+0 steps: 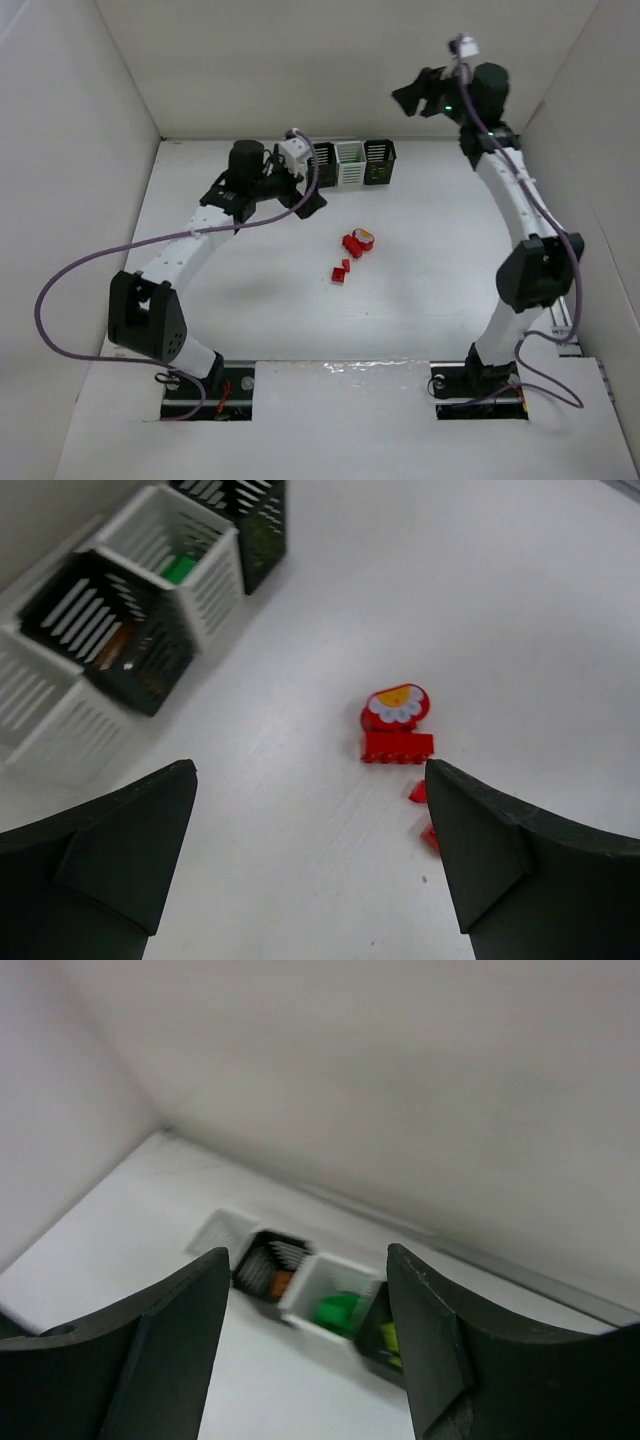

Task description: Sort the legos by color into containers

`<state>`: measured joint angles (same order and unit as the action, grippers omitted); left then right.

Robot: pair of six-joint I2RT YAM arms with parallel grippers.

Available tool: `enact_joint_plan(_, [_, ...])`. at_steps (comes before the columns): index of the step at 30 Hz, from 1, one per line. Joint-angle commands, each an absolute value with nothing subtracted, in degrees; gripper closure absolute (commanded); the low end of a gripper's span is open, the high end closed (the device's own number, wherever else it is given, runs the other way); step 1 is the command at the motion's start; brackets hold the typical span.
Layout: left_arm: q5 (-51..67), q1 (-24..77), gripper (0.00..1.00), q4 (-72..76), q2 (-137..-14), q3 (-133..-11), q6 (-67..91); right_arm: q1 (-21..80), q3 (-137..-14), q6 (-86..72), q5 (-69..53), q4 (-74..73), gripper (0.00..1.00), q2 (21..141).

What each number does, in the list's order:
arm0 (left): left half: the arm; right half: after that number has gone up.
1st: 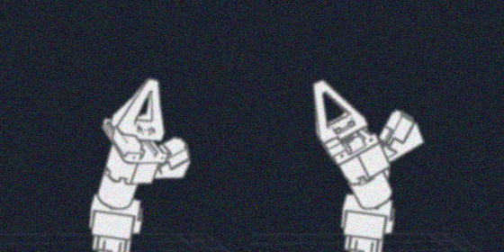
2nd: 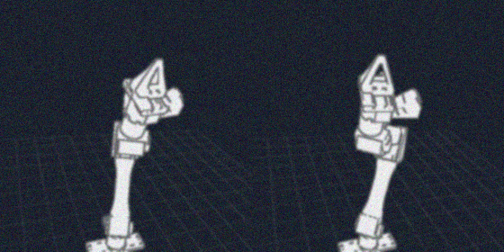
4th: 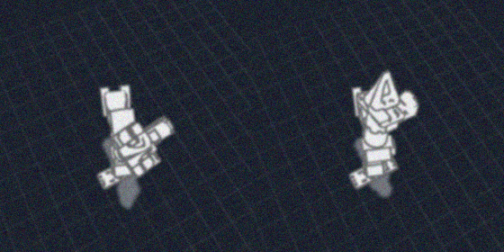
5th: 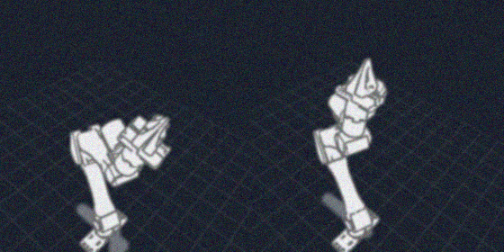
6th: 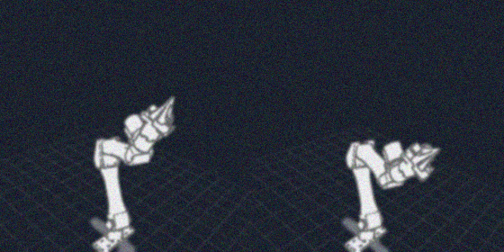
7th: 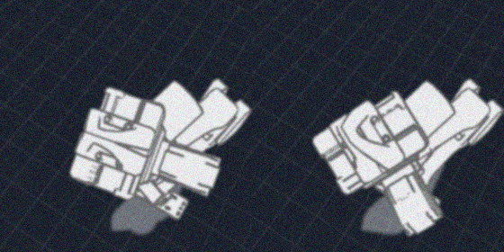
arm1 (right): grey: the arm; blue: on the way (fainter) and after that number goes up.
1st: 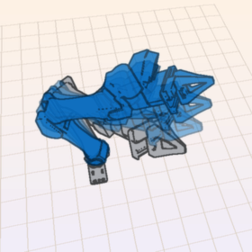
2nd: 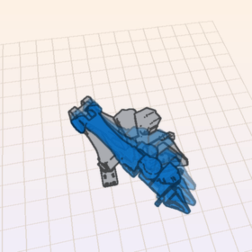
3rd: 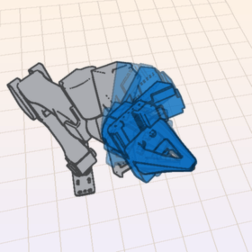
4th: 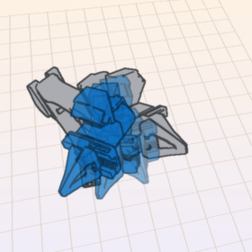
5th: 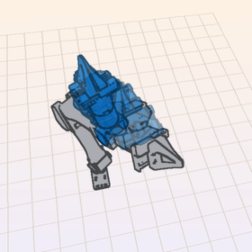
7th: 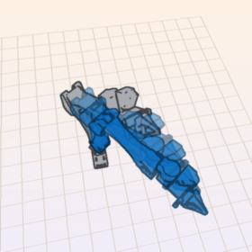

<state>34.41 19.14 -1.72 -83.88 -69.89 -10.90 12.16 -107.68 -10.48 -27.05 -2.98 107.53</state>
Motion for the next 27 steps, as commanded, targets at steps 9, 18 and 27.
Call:
enact_joint_plan(9, [37.44, 32.25, 0.0, -8.08, -102.89, -82.42, -21.8, -2.28, -85.18, -6.07, -24.96, -3.69, 0.28, 89.4])
enact_joint_plan(18, [14.77, 39.46, 0.0, -8.53, -112.24, -93.25, -14.6, -3.95, -79.72, -5.01, -24.35, -4.75, 0.26, 85.25])
enact_joint_plan(27, [6.24, 44.29, 0.0, -15.36, -118.65, -98.61, -6.78, -4.48, -81.38, -5.01, -25.05, -5.89, 0.25, 86.31])
